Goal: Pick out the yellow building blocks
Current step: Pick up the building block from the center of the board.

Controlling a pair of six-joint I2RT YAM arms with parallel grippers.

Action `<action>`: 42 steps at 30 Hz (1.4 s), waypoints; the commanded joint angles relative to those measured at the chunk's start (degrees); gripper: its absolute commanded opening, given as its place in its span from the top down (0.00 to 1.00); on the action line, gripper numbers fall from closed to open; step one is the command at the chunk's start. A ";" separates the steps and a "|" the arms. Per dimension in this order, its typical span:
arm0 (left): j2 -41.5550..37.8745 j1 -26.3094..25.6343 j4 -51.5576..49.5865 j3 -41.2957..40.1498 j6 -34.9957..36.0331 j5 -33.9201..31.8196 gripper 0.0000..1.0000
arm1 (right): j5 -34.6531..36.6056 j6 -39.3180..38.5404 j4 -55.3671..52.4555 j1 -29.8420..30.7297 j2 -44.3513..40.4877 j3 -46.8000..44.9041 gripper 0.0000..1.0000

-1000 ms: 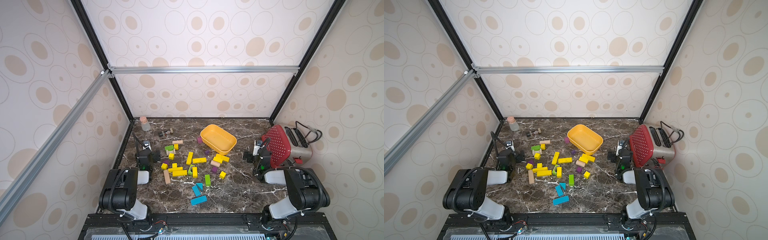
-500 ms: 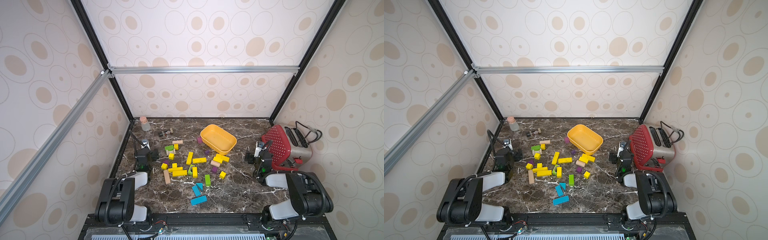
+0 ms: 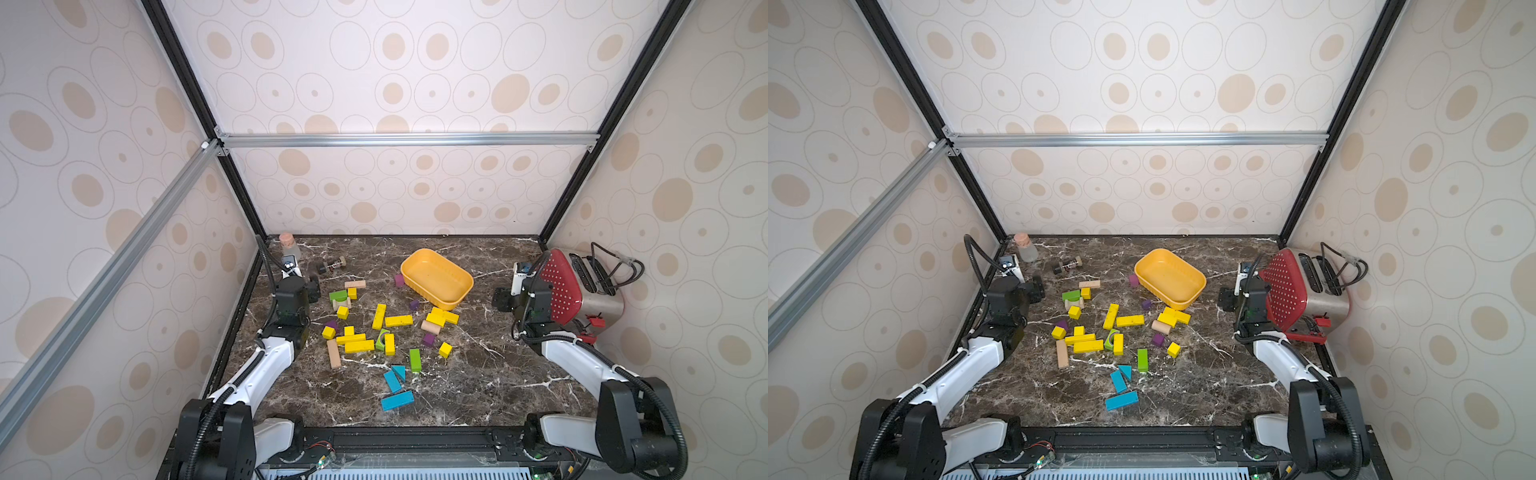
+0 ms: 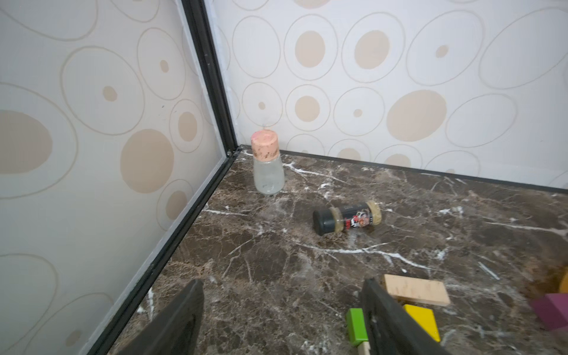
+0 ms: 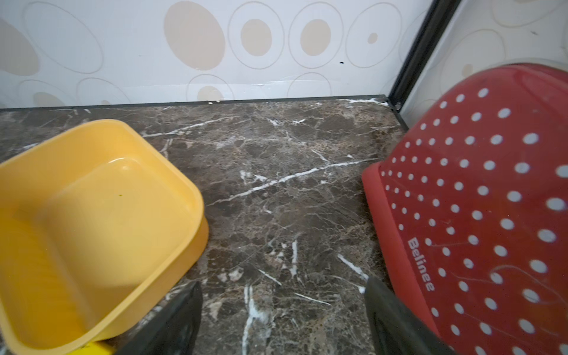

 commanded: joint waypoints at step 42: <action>12.40 -27.15 -22.68 14.89 32.28 45.37 0.20 | -2.97 20.22 -48.37 31.99 5.17 14.31 0.40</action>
